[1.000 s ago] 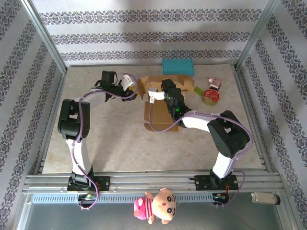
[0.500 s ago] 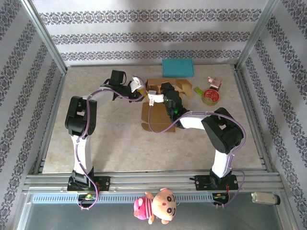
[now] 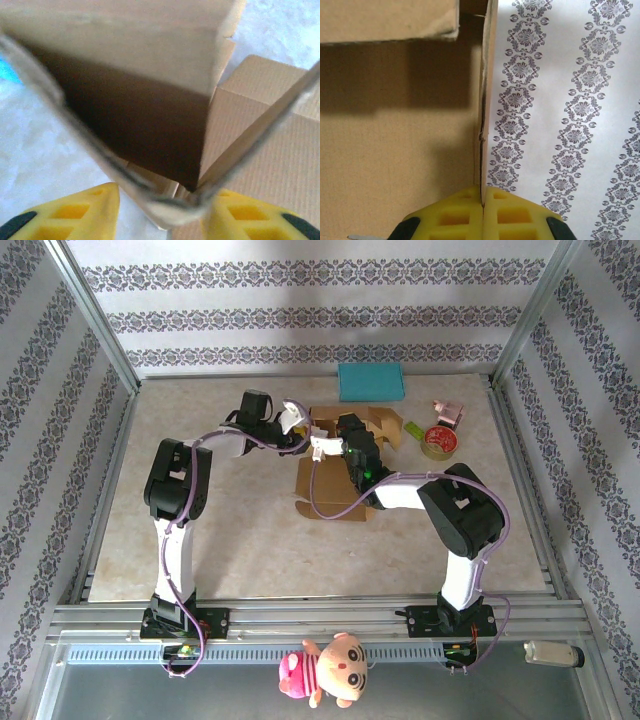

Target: Fold the paper box

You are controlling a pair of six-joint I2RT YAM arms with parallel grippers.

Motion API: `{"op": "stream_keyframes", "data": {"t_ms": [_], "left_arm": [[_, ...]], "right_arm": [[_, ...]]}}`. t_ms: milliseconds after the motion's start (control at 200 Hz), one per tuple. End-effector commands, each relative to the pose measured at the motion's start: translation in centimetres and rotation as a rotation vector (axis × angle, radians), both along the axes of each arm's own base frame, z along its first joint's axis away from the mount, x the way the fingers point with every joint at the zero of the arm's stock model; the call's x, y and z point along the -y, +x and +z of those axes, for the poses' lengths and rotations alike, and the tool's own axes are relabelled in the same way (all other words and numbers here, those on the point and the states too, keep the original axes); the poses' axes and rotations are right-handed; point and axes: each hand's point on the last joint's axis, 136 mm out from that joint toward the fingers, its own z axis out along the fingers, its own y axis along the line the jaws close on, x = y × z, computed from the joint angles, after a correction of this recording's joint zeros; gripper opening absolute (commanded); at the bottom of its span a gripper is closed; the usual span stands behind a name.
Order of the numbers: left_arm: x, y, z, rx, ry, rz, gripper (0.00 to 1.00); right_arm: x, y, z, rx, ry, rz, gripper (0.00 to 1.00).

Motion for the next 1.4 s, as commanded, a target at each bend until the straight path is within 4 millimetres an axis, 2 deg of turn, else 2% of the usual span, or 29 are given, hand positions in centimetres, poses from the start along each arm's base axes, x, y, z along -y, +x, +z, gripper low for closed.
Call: {"op": "stream_keyframes", "data": {"t_ms": [0,140,240,325,485,625,805,869,949,1019,1054,1169,1394], "left_arm": [[1.1,1.2,1.8,0.045,-0.105,0.052,0.33],[1.8,1.2,1.7,0.059,-0.119,0.048,0.32],[2.1,1.7,1.7,0.051,-0.127,0.078,0.44],[2.3,2.2,1.8,0.057,-0.134,0.111,0.46],[2.7,3.1,1.6,0.055,-0.117,0.179,0.29],[3.0,4.0,1.1,0.015,-0.117,0.271,0.23],[3.3,4.6,0.1,0.023,-0.071,0.418,0.09],[3.7,4.6,0.0,0.034,-0.053,0.456,0.11],[3.8,4.9,0.0,0.028,-0.065,0.496,0.3],[3.8,5.1,0.2,0.021,-0.081,0.505,0.31],[3.8,5.2,0.3,0.021,-0.082,0.509,0.27],[3.8,5.5,0.2,0.019,-0.068,0.52,0.0],[2.9,5.4,-0.3,0.046,-0.01,0.592,0.0]], "right_arm": [[0.2,-0.4,0.4,0.009,0.041,-0.008,0.0],[0.0,-0.9,0.3,0.003,0.055,-0.004,0.0],[0.0,-1.1,0.2,-0.005,0.072,-0.008,0.0],[-0.1,-1.1,0.2,-0.005,0.079,-0.009,0.0],[-0.4,-1.3,0.1,-0.011,0.097,-0.01,0.0],[-0.7,-1.5,-0.1,-0.026,0.129,-0.016,0.0],[-0.5,-1.7,-0.8,-0.044,0.162,-0.042,0.0],[-0.7,-1.9,-1.1,-0.053,0.17,-0.043,0.0],[-0.9,-2.1,-1.4,-0.059,0.181,-0.044,0.0],[-0.9,-2.3,-1.6,-0.065,0.186,-0.043,0.0],[-1.0,-2.4,-1.8,-0.067,0.186,-0.04,0.0],[-0.8,-2.6,-1.9,-0.068,0.19,-0.042,0.0],[-0.8,-2.8,-1.7,-0.07,0.231,-0.043,0.0]]}}
